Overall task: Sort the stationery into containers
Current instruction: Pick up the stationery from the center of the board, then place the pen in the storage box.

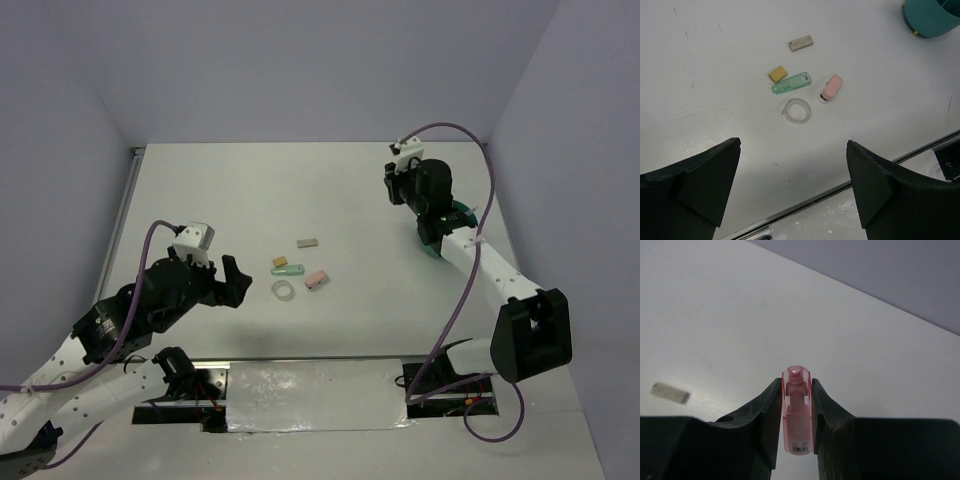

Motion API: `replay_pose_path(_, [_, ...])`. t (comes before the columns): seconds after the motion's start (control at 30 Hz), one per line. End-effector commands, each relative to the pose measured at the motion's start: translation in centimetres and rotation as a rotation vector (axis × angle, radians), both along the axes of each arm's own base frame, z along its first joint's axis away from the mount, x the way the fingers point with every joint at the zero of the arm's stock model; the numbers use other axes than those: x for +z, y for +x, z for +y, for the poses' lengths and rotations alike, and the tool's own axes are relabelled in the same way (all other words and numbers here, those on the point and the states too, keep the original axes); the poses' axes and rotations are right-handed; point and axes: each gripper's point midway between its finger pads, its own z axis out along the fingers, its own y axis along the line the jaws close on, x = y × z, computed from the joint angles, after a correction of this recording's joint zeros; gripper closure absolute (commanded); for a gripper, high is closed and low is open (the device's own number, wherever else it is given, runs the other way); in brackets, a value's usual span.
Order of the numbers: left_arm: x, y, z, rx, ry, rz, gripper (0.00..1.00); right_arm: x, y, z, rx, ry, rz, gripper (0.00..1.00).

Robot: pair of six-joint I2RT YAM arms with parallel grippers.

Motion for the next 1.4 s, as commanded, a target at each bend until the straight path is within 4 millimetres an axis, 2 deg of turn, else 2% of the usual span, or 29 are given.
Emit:
replay_pose_path(0.0, [1.0,0.2,-0.8,-0.031,-0.030,-0.035,0.01,3.1,1.1,-5.2,-0.269,0.031,-0.139,1.00])
replay_pose_path(0.07, [0.9,0.2,-0.9,-0.034,-0.028,-0.033,0.01,3.7,1.4,-7.2,-0.363,0.042,-0.145,1.00])
replay_pose_path(0.2, [0.9,0.1,-0.9,-0.041,-0.027,-0.033,0.01,3.0,2.1,-10.8,-0.478,0.062,-0.105,1.00])
replay_pose_path(0.47, [1.1,-0.1,-1.0,-0.051,-0.036,-0.041,0.01,-0.8,2.5,-14.3,-0.665,0.063,-0.018,0.98])
replay_pose_path(0.67, [1.6,-0.3,-0.7,-0.046,-0.049,-0.056,0.01,-2.0,2.2,-14.4,-0.684,0.118,-0.006,0.97])
replay_pose_path(1.0, [1.8,-0.6,-0.8,-0.058,-0.062,-0.065,0.01,-4.6,1.5,-15.8,-0.765,0.070,0.041,0.94])
replay_pose_path(1.1, [1.8,-0.7,-0.8,-0.062,-0.062,-0.065,0.01,-5.1,1.3,-15.7,-0.759,0.061,0.049,0.90])
replay_pose_path(1.17, [1.9,-0.9,-0.9,-0.070,-0.067,-0.070,0.01,-5.7,1.0,-16.0,-0.777,0.057,0.063,0.83])
replay_pose_path(1.3, [2.1,-1.0,-0.8,-0.073,-0.075,-0.077,0.01,-6.9,0.6,-16.0,-0.774,0.051,0.081,0.81])
replay_pose_path(1.37, [2.2,-1.1,-0.8,-0.074,-0.080,-0.079,0.01,-7.4,0.4,-15.9,-0.775,0.054,0.088,0.76])
